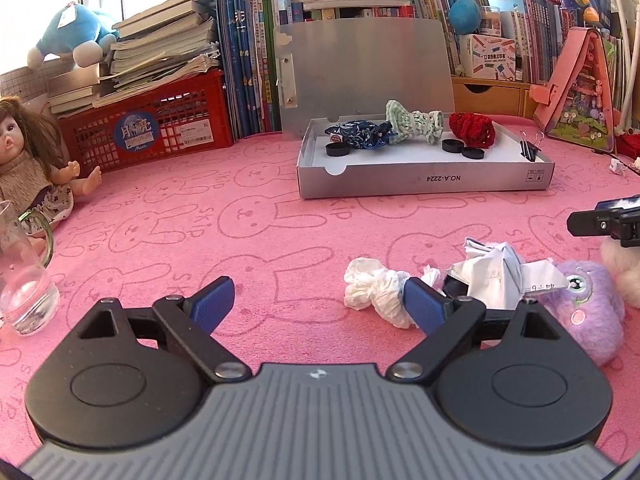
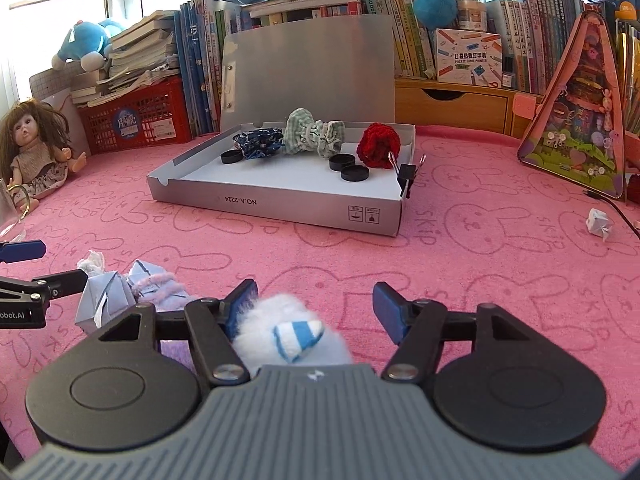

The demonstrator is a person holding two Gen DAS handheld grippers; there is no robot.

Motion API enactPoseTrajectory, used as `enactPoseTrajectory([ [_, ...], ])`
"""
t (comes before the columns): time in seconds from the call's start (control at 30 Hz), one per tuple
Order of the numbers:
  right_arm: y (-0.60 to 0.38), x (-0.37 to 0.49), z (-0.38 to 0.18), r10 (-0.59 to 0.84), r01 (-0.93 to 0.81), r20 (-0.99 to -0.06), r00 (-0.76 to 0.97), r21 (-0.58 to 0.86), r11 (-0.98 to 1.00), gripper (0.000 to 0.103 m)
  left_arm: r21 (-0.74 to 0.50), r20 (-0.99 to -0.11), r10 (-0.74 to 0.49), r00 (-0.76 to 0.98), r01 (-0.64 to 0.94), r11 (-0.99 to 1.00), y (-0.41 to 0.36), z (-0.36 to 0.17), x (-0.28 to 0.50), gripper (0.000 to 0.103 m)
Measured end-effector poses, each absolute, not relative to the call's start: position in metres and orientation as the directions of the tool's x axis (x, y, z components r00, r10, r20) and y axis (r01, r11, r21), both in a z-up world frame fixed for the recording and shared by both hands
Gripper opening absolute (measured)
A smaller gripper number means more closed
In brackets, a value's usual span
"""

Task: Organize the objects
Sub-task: 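Lift the fluffy toy with the right tool while the left tool approaches the white tissue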

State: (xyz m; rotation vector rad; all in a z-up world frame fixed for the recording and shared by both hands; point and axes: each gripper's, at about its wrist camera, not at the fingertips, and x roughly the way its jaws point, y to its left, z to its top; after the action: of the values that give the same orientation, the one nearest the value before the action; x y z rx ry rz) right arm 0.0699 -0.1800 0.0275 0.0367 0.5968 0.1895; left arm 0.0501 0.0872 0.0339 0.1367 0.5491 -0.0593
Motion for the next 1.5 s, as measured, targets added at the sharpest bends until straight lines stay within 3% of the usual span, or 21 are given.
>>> enactPoseTrajectory([
  [0.37,-0.189,0.026,0.040,0.157,-0.189,-0.459,0.874,-0.023,0.982,0.086,-0.036,-0.529,-0.153,0.835,0.158,0.987,0.089,0.032,0.048,0.094],
  [0.63,-0.181,0.009,0.025,0.143,-0.218,-0.471,0.870,-0.108,0.970,0.090,0.052,-0.559,-0.115,0.821,0.172,0.984,0.070,0.020,0.058,0.094],
  [1.0,-0.185,0.007,0.014,0.085,-0.157,-0.442,0.893,-0.128,0.979,0.102,0.002,-0.580,-0.142,0.803,0.175,0.984,0.071,0.015,0.071,0.093],
  [1.5,-0.182,0.024,0.006,0.014,-0.111,-0.558,0.830,-0.141,0.984,0.102,0.008,-0.580,-0.135,0.803,0.172,0.985,0.068,0.015,0.071,0.094],
])
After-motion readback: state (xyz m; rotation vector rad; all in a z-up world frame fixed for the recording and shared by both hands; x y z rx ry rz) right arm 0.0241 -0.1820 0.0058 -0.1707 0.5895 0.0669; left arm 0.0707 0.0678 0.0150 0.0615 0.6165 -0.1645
